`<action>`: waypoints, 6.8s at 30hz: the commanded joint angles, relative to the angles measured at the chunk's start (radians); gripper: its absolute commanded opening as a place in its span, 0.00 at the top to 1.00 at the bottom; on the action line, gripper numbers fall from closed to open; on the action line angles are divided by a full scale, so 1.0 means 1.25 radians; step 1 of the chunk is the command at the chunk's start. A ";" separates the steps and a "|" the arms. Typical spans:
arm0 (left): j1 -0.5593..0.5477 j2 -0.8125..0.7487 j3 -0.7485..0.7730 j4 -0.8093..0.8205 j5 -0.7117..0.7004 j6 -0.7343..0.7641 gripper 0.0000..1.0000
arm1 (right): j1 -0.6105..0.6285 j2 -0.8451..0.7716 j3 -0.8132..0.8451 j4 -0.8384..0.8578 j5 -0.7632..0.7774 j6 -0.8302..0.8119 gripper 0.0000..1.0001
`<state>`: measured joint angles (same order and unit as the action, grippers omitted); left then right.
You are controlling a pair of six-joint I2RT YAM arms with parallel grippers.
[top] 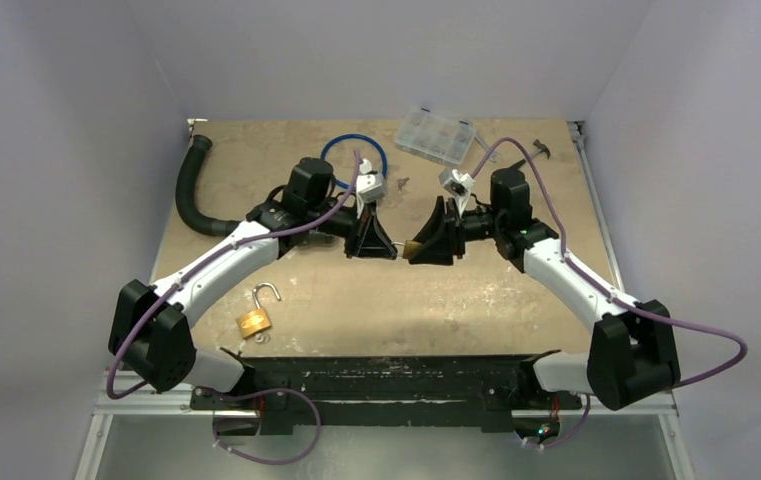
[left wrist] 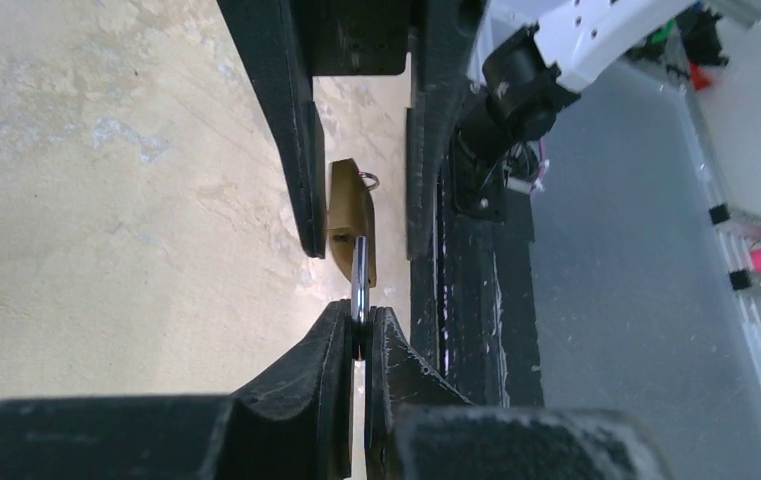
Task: Lock with the key
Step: Lock the lock.
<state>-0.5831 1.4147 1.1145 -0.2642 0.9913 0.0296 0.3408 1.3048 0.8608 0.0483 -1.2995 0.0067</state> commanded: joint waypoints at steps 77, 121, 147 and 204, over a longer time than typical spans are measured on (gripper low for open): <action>0.073 0.029 -0.042 0.401 0.083 -0.431 1.00 | 0.025 -0.090 -0.051 0.204 0.123 -0.035 1.00; 0.153 0.010 0.033 0.054 0.095 -0.169 0.21 | 0.021 -0.072 -0.016 0.214 0.035 0.068 1.00; 0.031 -0.082 0.032 -0.006 -0.041 0.038 0.67 | 0.000 0.070 -0.165 1.034 0.030 0.789 1.00; -0.011 -0.027 -0.021 0.235 0.051 -0.199 1.00 | 0.062 0.033 -0.123 0.840 0.030 0.646 1.00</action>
<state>-0.5632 1.3682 1.0805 -0.0731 1.0576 -0.2264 0.3580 1.3823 0.6537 1.1118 -1.2778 0.8623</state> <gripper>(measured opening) 0.063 0.203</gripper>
